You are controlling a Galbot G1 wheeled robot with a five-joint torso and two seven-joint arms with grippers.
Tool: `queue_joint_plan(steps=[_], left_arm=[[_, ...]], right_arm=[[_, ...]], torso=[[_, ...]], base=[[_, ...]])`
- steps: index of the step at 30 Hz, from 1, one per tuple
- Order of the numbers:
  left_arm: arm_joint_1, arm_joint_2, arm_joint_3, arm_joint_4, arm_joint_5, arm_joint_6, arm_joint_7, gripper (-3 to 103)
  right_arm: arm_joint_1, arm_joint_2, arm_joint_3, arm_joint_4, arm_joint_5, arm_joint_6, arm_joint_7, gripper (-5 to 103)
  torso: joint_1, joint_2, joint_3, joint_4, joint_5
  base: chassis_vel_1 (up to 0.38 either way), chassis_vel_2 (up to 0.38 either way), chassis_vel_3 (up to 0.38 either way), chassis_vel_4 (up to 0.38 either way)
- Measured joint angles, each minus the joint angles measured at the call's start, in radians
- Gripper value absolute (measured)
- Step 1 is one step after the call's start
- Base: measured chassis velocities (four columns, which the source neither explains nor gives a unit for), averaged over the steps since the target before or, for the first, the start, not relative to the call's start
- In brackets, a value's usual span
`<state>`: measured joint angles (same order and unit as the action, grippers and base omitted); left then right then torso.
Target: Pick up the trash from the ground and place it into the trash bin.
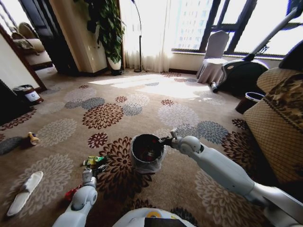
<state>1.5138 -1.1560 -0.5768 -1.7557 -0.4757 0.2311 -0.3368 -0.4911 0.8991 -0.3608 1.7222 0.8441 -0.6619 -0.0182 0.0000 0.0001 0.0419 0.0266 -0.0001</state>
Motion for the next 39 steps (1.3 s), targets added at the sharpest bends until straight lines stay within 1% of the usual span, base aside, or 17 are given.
queue_joint_plan(steps=[5,7,10,12,13,15,19,21,23,24,25,27,30,31,34,35,39], left_arm=[[-0.029,0.005,0.021,0.03,0.001,0.002,0.01,100],[-0.046,0.012,0.049,0.042,-0.001,0.024,0.016,100],[-0.053,0.013,0.081,0.055,0.002,0.051,0.024,100],[-0.052,0.015,0.104,0.067,0.021,0.078,0.076,100],[-0.052,0.015,0.104,0.067,0.021,0.078,0.076,100],[-0.036,0.013,0.118,0.068,0.045,0.085,0.114,100],[-0.027,0.006,0.123,0.064,0.059,0.097,0.135,100],[-0.027,0.006,0.124,0.069,0.075,0.105,0.159,100],[-0.039,0.013,0.123,0.101,0.143,0.107,0.217,100],[-0.039,0.013,0.123,0.101,0.143,0.107,0.217,100],[-0.049,0.018,0.12,0.119,0.189,0.107,0.244,100],[-0.054,0.021,0.117,0.127,0.212,0.107,0.262,100],[-0.09,0.063,0.1,0.165,0.31,0.124,0.409,100],[-0.09,0.063,0.1,0.165,0.31,0.124,0.409,100],[-0.138,0.096,0.098,0.207,0.34,0.129,0.538,100],[-0.138,0.096,0.098,0.207,0.34,0.129,0.538,100],[-0.18,0.126,0.116,0.238,0.348,0.131,0.677,100]], right_arm=[[0.0,0.001,-0.006,0.004,0.002,0.0,0.0,1],[0.001,0.003,-0.011,0.005,0.008,0.0,0.0,1],[0.005,0.007,-0.015,0.007,0.014,0.003,0.0,1],[0.007,0.01,-0.018,0.009,0.02,0.004,0.0,1],[0.007,0.01,-0.018,0.009,0.02,0.004,0.0,1],[0.004,0.01,-0.018,0.009,0.02,0.008,0.0,1],[-0.005,0.009,-0.017,0.009,0.019,0.01,0.0,1],[-0.008,0.008,-0.017,0.009,0.018,0.011,0.0,1],[-0.01,0.009,-0.017,0.009,0.017,0.012,0.0,1],[-0.01,0.009,-0.017,0.009,0.017,0.012,0.0,1],[-0.01,0.009,-0.018,0.009,0.017,0.012,0.0,1],[-0.01,0.009,-0.018,0.009,0.017,0.013,0.0,1],[-0.004,0.002,-0.024,0.009,0.019,0.015,0.0,1],[-0.004,0.002,-0.024,0.009,0.019,0.015,0.0,1],[-0.001,-0.008,-0.026,0.01,0.021,0.018,0.0,1],[-0.001,-0.008,-0.026,0.01,0.021,0.018,0.0,1],[-0.001,-0.02,-0.026,0.01,0.021,0.025,0.0,1]], torso=[[0.0,0.0,0.0,0.0003,-0.0001],[0.0,0.0,0.0,0.0002,0.0007],[0.0,0.0,0.0,0.0006,-0.0005],[0.0,0.0,0.0,0.0007,-0.0005],[0.0,0.0,0.0,0.0007,-0.0005],[0.0,0.0,0.0,0.0011,-0.0003],[0.0,0.0,0.0,0.0002,0.001],[0.0,0.0,0.0,-0.0001,0.0006],[0.0,0.0,0.0,-0.0004,0.0001],[0.0,0.0,0.0,-0.0004,0.0001],[0.0,0.0,0.0,-0.0002,0.0001],[0.0,0.0,0.0,0.0,-0.0001],[0.0,0.0,0.0,0.0009,0.0002],[0.0,0.0,0.0,0.0009,0.0002],[0.0,0.0,0.0,0.0001,0.0001],[0.0,0.0,0.0,0.0001,0.0001],[0.0,0.0,0.0,0.0001,-0.0002]], base=[[0.038,0.257,-0.035,-0.267],[0.081,0.349,-0.075,-0.331],[0.08,0.31,-0.086,-0.317],[0.06,0.25,-0.053,-0.172],[0.041,0.203,-0.053,-0.104],[0.051,0.094,-0.017,-0.06],[0.005,-0.012,-0.003,0.02],[-0.002,-0.098,-0.006,0.025],[0.0,0.0,0.0,0.0],[0.0,0.0,0.0,0.0],[0.0,0.0,0.0,0.0],[0.0,0.0,0.0,0.0],[0.0,0.0,0.0,0.0],[0.0,0.0,0.0,0.0],[0.0,0.0,0.0,0.0],[0.0,0.0,0.0,0.0],[0.0,0.0,0.0,0.0]])
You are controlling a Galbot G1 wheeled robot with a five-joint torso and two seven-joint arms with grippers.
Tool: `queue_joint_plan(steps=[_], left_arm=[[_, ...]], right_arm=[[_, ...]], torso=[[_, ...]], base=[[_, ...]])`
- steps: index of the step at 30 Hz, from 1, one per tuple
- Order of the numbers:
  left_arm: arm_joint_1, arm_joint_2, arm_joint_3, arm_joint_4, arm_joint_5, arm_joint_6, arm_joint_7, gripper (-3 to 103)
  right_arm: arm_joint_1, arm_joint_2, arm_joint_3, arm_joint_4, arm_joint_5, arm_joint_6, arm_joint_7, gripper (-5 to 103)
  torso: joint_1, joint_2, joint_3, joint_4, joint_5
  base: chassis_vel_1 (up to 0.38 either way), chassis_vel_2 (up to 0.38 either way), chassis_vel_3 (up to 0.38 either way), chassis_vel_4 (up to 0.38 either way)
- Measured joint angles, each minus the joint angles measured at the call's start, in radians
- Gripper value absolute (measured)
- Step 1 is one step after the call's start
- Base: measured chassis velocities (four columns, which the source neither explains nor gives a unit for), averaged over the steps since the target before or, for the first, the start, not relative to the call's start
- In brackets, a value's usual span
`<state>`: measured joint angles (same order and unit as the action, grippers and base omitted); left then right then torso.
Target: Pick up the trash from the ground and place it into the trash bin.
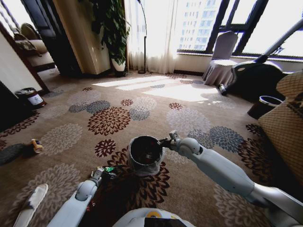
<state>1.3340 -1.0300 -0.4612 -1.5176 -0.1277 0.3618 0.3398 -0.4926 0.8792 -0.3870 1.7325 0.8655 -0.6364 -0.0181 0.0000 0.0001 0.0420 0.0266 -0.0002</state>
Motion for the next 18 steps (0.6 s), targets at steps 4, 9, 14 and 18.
queue_joint_plan(steps=[4,9,14,18], left_arm=[[-0.007,0.02,0.011,0.002,0.028,0.0,0.085,100],[-0.008,0.028,0.014,0.02,0.036,0.001,0.095,100],[-0.017,0.035,0.013,0.048,0.032,-0.008,0.093,100],[-0.041,0.039,0.015,0.09,0.012,-0.015,0.09,100]], right_arm=[[-0.004,-0.007,0.004,-0.001,0.0,0.006,0.0,1],[-0.02,-0.015,0.021,-0.007,-0.009,0.014,0.0,1],[-0.032,-0.019,0.027,-0.01,-0.016,0.019,0.0,1],[-0.036,-0.022,0.029,-0.009,-0.018,0.023,0.0,1]], torso=[[0.0,0.0,0.0,0.0003,0.0003],[0.0,0.0,0.0,0.0003,0.0002],[0.0,0.0,0.0,0.0003,0.0003],[0.0,0.0,0.0,0.0002,0.0003]], base=[[0.0,0.0,0.0,0.0],[0.0,0.0,0.0,0.0],[0.0,0.0,0.0,0.0],[0.0,0.0,0.0,0.0]])
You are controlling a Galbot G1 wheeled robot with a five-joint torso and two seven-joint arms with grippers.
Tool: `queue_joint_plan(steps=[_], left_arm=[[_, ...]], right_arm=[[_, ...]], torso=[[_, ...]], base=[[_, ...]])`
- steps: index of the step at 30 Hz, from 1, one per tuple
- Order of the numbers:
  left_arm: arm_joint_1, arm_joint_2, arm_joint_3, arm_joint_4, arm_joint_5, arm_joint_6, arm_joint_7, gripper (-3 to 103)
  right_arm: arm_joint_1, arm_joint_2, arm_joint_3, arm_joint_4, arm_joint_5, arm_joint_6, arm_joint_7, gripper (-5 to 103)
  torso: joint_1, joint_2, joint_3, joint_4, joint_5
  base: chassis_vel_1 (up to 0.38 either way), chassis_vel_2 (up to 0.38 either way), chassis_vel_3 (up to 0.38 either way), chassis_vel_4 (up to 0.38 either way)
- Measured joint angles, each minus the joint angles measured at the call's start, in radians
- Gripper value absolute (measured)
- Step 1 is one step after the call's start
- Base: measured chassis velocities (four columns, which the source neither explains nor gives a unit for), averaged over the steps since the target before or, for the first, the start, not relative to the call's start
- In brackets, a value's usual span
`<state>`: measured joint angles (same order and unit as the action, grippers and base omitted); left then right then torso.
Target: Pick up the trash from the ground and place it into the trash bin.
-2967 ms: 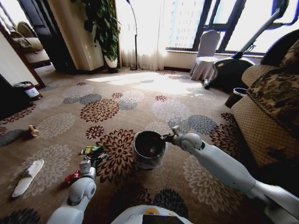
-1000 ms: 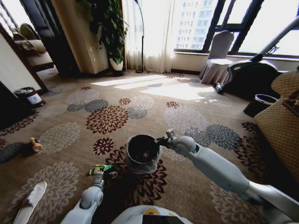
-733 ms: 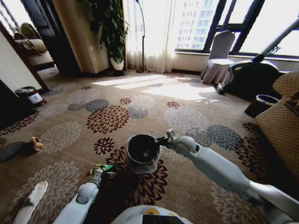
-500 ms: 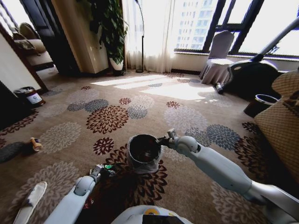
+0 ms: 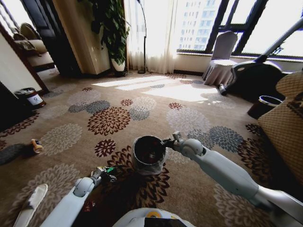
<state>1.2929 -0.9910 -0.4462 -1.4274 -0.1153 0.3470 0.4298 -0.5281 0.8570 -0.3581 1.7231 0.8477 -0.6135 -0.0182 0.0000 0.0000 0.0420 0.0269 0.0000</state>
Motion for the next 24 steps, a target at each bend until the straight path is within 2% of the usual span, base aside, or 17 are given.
queue_joint_plan(steps=[7,8,10,14,16,18,24], left_arm=[[-0.05,-0.001,0.011,0.079,-0.013,-0.018,0.006,100],[-0.059,-0.002,0.013,0.092,-0.015,-0.021,0.007,102],[-0.073,-0.003,0.017,0.114,-0.019,-0.033,0.008,95],[-0.083,-0.007,0.021,0.131,-0.023,-0.041,0.007,92],[-0.094,-0.015,0.027,0.149,-0.025,-0.047,0.001,80],[-0.097,-0.017,0.029,0.155,-0.025,-0.048,-0.003,80],[-0.12,-0.028,0.038,0.192,-0.025,-0.057,-0.01,58]], right_arm=[[-0.002,-0.013,-0.001,0.005,0.0,0.01,0.0,1],[-0.003,-0.015,-0.002,0.006,0.0,0.013,0.0,1],[-0.005,-0.021,-0.003,0.009,0.0,0.015,0.0,1],[-0.006,-0.025,-0.003,0.012,0.0,0.016,0.0,1],[-0.006,-0.027,-0.003,0.013,0.0,0.017,0.0,1],[-0.006,-0.028,-0.003,0.013,0.0,0.017,0.0,1],[-0.01,-0.028,-0.001,0.014,0.0,0.017,0.0,1]], torso=[[0.0,0.0,0.0,0.0,0.0],[0.0,0.0,0.0,0.0,-0.0001],[0.0,0.0,0.0,0.0,-0.0001],[0.0,0.0,0.0,0.0,-0.0001],[0.0,0.0,0.0,0.0,-0.0001],[0.0,0.0,0.0,0.0,-0.0001],[0.0,0.0,0.0,0.0,0.0]], base=[[0.0,0.0,0.0,0.0],[0.0,0.0,0.0,0.0],[0.0,0.0,0.0,0.0],[0.0,0.0,0.0,0.0],[0.0,0.0,0.0,0.0],[0.0,0.0,0.0,0.0],[0.0,0.0,0.0,0.0]])
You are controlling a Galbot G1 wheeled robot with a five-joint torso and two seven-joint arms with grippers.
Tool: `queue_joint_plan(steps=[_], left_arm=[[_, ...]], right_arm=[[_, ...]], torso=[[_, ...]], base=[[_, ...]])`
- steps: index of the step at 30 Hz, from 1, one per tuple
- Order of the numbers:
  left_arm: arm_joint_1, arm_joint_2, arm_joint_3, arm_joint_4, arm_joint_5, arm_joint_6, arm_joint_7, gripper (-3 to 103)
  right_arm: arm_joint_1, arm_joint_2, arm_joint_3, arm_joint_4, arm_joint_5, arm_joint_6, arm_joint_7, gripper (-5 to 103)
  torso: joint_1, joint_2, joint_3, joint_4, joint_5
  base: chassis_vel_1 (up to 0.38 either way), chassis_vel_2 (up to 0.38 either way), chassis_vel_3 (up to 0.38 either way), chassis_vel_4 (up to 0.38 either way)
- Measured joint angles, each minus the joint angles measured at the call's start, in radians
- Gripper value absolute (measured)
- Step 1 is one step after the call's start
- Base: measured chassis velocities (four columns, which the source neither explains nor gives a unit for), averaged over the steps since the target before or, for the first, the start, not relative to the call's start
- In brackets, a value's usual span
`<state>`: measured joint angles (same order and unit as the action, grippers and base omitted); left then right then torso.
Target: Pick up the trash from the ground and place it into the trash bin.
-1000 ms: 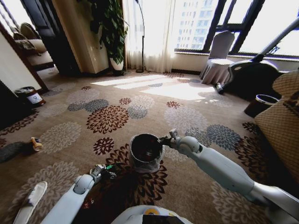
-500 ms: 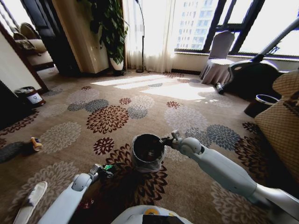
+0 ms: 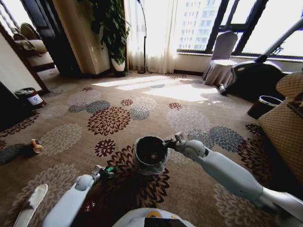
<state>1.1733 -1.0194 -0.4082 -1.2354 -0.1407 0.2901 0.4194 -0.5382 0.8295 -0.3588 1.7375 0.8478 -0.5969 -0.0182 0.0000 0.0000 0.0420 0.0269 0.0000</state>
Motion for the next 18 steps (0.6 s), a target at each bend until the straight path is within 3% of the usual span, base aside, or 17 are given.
queue_joint_plan(steps=[3,10,15,18], left_arm=[[-0.006,-0.004,0.001,0.01,0.001,-0.004,0.0,54],[-0.012,-0.011,0.003,0.024,-0.001,-0.017,-0.018,30],[-0.016,-0.014,0.003,0.026,-0.007,-0.022,-0.032,23],[-0.02,-0.02,0.0,0.019,-0.032,-0.027,-0.067,11]], right_arm=[[-0.001,-0.001,0.002,0.001,-0.001,0.0,0.0,1],[-0.005,-0.006,0.009,0.001,-0.003,0.005,0.0,1],[-0.012,-0.005,0.011,0.001,-0.008,0.008,0.0,1],[-0.021,-0.002,0.018,0.005,-0.012,0.01,0.0,1]], torso=[[0.0,0.0,0.0,0.0,0.0001],[0.0,0.0,0.0,0.0,0.0001],[0.0,0.0,0.0,0.0,0.0001],[0.0,0.0,0.0,0.0,-0.0003]], base=[[0.0,0.0,0.0,0.0],[0.0,0.0,0.0,0.0],[0.0,0.0,0.0,0.0],[0.0,0.0,0.0,0.0]])
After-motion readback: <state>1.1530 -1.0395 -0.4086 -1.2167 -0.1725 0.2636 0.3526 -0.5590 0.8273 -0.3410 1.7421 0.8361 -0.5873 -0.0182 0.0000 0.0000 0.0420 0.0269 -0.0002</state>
